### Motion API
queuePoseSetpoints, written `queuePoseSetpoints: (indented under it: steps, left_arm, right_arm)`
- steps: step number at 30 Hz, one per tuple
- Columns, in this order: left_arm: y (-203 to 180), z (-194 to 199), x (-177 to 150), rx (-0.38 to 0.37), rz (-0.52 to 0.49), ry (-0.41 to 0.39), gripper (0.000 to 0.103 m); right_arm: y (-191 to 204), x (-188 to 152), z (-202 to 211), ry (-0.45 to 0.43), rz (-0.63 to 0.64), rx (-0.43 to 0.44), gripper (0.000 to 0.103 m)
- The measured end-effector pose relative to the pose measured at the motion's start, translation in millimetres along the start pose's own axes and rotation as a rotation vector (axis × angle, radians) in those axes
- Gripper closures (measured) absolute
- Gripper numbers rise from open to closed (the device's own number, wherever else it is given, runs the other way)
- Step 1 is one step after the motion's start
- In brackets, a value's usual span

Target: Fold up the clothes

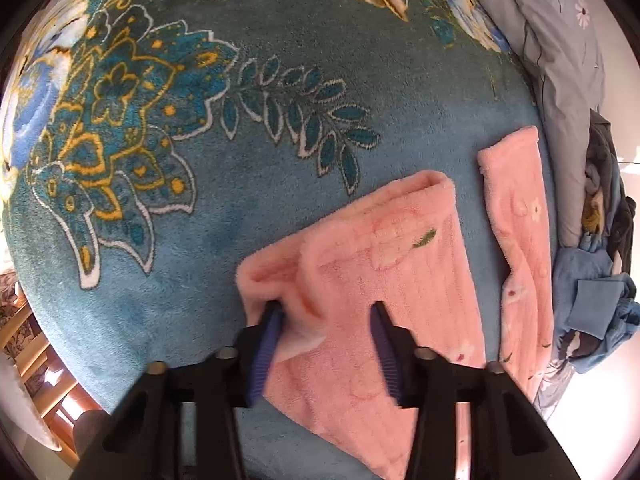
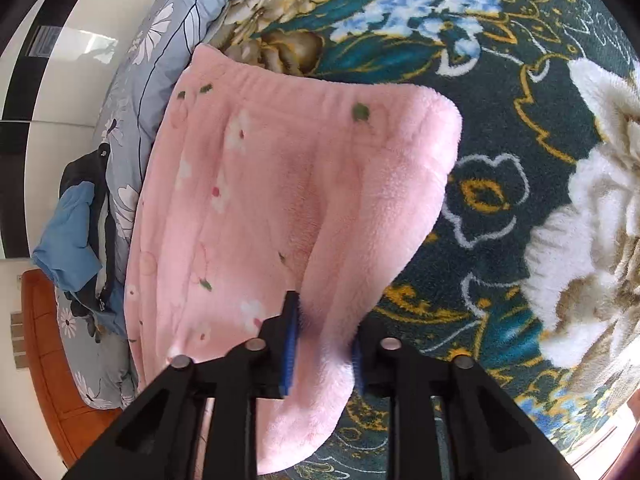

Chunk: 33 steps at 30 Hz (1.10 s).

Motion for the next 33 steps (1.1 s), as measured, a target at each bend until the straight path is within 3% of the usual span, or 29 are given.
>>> queuePoseSetpoints:
  steps: [5,9,14,19,22,24,26,29,33]
  left_arm:
    - [3.5,7.4,-0.3,0.019,0.033,-0.046,0.078]
    - [14.3,13.2,-0.2,0.079,0.082,-0.076,0.074]
    - [14.2,10.0,-2.6,0.143,0.097,-0.066,0.045]
    - [8.0,-6.8,-11.2,0.165,0.099,0.021,0.039]
    - [6.7,-7.6,-12.1,0.157,0.116,0.021,0.044]
    - [5.6,-5.7,-12.9,0.131,0.124,0.018,0.061]
    - [19.1,6.7,-1.9,0.09,0.132,0.019,0.097]
    - [29.5,26.6,10.2,-0.019,0.181,0.002,0.098]
    - [22.4,55.9,12.2,-0.154,0.237,-0.013,0.099]
  right_arm:
    - [7.1,3.3,-1.6,-0.002,0.029,-0.022,0.091]
    - [3.5,1.1,-4.8,0.01,0.021,-0.029,0.091]
    - [-2.5,-2.5,-8.2,0.023,0.0,-0.033,0.09]
    - [-8.1,-7.9,-11.5,0.037,-0.022,-0.034,0.089]
    - [-9.9,-10.9,-11.2,0.036,-0.037,-0.021,0.089]
    - [-8.6,-11.2,-8.9,0.033,-0.033,-0.012,0.091]
    - [-4.2,-9.0,-4.9,0.021,-0.034,0.014,0.092]
    - [4.5,-3.4,1.7,-0.002,-0.046,0.063,0.095]
    - [39.8,17.7,18.6,-0.059,-0.064,0.19,0.096]
Point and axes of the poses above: each gripper's, at about its wrist camera, not at the fingertips, and z roughly against the way its jaws point, y to its left, x to its top, the point moved 9 cm from there along -z, roughly the way its jaws point, and after that the axes turned 5 degrees about z, right-handed, at the moved point
